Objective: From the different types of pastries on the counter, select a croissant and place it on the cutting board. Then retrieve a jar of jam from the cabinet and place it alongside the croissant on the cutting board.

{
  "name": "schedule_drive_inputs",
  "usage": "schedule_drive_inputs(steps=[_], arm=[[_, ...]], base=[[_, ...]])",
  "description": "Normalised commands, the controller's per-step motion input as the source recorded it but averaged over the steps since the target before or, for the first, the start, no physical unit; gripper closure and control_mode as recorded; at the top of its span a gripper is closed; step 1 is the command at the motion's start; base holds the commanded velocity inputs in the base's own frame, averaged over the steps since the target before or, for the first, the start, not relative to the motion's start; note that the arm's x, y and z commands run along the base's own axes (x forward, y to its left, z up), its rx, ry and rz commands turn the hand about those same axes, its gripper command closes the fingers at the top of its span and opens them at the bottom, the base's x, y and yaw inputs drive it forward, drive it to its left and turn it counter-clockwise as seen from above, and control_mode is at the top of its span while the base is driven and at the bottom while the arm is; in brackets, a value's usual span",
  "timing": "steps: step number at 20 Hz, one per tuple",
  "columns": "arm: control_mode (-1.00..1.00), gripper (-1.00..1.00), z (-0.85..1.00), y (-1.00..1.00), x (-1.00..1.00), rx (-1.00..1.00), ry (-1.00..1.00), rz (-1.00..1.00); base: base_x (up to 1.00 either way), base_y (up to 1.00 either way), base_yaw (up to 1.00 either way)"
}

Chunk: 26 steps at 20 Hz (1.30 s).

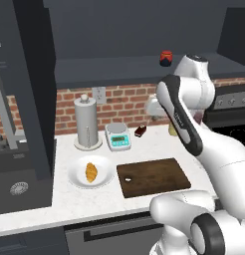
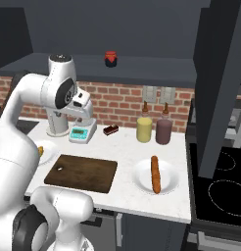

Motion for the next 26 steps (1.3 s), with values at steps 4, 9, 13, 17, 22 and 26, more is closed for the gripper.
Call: schedule_drive_inputs(steps=[4,9,13,17,22,26], arm=[[-1.0,-1.0,-0.2,0.57,-0.74,0.1,-0.29,-0.37],[-1.0,-1.0,-0.04,0.19,-0.25,0.03,-0.03,-0.01],[-1.0,-1.0,-0.32,0.64,0.0,-0.08,0.05,0.06],[-1.0,-1.0,-0.04,0.74,0.11,0.0,0.03,0.12],[-1.0,-1.0,-0.06,0.61,0.36,-0.01,0.17,0.19],[-1.0,-1.0,-0.25,0.65,0.23,-0.12,0.13,0.18]], base=[[0.0,0.0,0.0],[0.0,0.0,0.0],[0.0,0.0,0.0],[0.0,0.0,0.0],[0.0,0.0,0.0],[0.0,0.0,0.0]])
